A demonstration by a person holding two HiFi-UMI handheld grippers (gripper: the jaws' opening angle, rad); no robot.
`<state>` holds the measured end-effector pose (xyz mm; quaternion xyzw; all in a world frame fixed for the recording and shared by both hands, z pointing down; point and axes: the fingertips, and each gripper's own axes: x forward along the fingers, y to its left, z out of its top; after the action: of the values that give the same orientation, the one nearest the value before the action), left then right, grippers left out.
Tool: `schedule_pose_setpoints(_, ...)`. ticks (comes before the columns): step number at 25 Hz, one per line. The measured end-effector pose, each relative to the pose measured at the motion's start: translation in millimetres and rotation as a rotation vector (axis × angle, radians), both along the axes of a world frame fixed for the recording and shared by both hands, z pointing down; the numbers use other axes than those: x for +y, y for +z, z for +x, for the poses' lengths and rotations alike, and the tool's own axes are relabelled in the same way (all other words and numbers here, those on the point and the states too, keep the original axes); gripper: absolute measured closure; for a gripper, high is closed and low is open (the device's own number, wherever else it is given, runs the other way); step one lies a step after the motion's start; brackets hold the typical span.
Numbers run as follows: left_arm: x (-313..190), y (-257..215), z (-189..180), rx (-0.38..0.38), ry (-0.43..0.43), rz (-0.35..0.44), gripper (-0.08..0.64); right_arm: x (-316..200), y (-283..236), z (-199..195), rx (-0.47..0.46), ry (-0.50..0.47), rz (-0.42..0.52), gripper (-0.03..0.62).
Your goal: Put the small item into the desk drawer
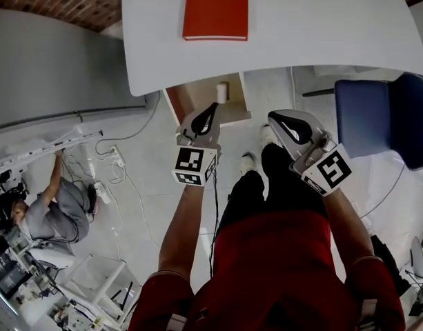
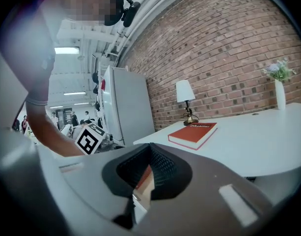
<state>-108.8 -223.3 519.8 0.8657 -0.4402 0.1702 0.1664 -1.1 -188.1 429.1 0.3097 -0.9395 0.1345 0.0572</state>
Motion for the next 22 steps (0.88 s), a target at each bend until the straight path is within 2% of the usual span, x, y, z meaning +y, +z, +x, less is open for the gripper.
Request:
schedule_pose_setpoints(5, 43, -68, 3, -0.001, 0.027, 0.139, 0.558, 29, -27, -13, -0.02, -0.002, 0.03, 0.581)
schedule_pose_setpoints(10, 80, -141, 11, 0.062, 0.033, 0.288, 0.558, 64, -55, -20, -0.047, 0.011, 0.056, 0.58)
schedule_pose_setpoints(15, 114, -184, 13, 0.095, 0.041, 0.341, 0.558, 91, -81, -23, -0.081, 0.022, 0.062, 0.581)
schedule_pose_setpoints(22, 126, -221, 21, 0.096, 0.009, 0.403, 0.558, 104, -110, -24, -0.095, -0.038, 0.11, 0.581)
